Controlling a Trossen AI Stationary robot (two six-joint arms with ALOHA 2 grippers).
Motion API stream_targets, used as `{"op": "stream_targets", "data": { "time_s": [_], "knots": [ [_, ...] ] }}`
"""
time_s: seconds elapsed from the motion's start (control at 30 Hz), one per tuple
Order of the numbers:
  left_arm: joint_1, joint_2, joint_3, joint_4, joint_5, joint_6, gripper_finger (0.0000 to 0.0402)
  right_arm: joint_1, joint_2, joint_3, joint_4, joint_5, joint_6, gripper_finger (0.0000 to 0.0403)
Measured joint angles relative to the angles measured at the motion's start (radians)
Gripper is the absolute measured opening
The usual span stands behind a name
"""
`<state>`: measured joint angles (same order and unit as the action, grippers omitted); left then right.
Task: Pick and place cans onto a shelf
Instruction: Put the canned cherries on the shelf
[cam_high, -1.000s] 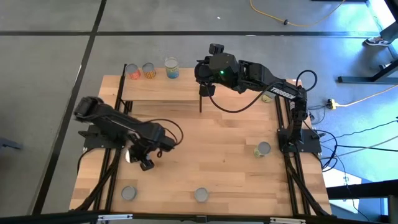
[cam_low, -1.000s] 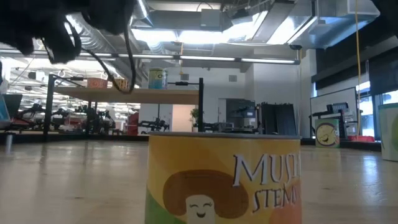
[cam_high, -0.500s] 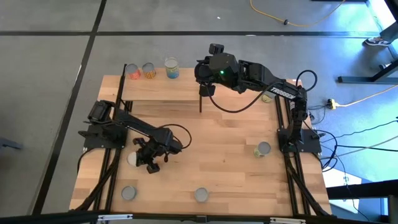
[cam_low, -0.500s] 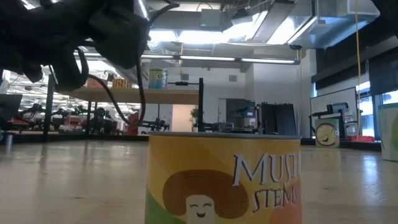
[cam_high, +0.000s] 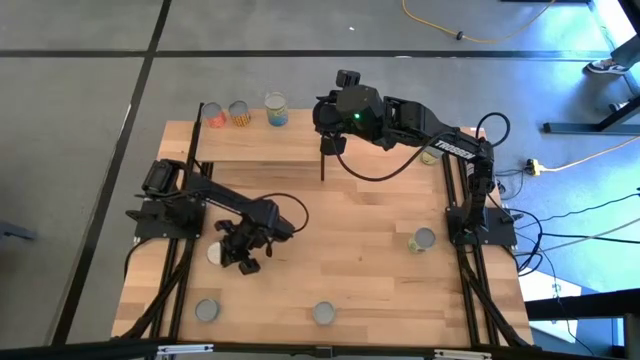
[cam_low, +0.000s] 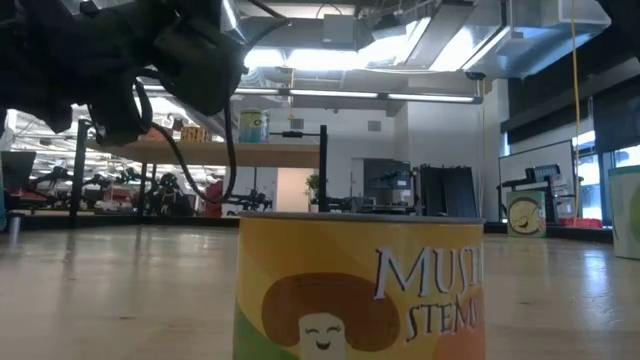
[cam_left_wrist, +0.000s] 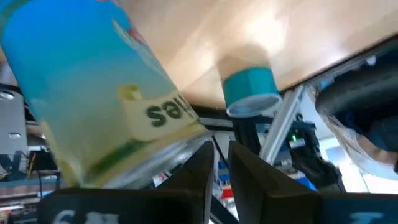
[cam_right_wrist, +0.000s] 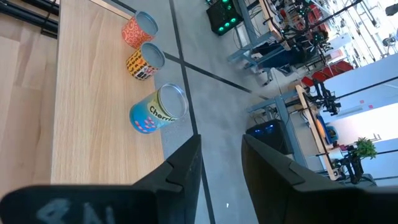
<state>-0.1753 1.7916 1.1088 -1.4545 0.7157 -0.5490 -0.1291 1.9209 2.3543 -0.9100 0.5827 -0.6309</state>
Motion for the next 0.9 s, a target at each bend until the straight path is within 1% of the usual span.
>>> {"op": "stream_targets", "data": {
  "time_s": [0.13, 0.37, 0.47, 0.53, 0.7, 0.8, 0.9],
  "knots": [
    [0.015, 0.000, 0.000, -0.055, 0.005, 0.036, 0.0044, 0.000, 0.000, 0.000, 0.000, 0.000, 0.000, 0.0116],
    [0.027, -0.005, -0.001, -0.108, -0.035, 0.064, 0.0042, 0.000, 0.000, 0.000, 0.000, 0.000, 0.001, 0.0116],
    [0.027, -0.038, -0.001, -0.111, -0.048, 0.056, 0.0041, 0.000, 0.000, 0.000, 0.000, 0.000, 0.000, 0.0116],
    [0.031, -0.078, 0.000, -0.115, -0.073, 0.030, 0.0041, 0.000, 0.000, 0.000, 0.000, 0.000, -0.002, 0.0116],
    [0.052, -0.251, 0.050, -0.118, -0.224, -0.109, 0.0041, 0.000, 0.000, 0.000, 0.000, -0.035, -0.002, 0.0116],
    [0.064, -0.366, 0.099, -0.117, -0.343, -0.200, 0.0041, 0.000, 0.000, 0.000, 0.000, -0.072, -0.002, 0.0116],
    [0.064, -0.475, 0.145, -0.117, -0.476, -0.250, 0.0041, 0.000, 0.000, 0.000, 0.000, -0.126, -0.002, 0.0116]
  ]
}}
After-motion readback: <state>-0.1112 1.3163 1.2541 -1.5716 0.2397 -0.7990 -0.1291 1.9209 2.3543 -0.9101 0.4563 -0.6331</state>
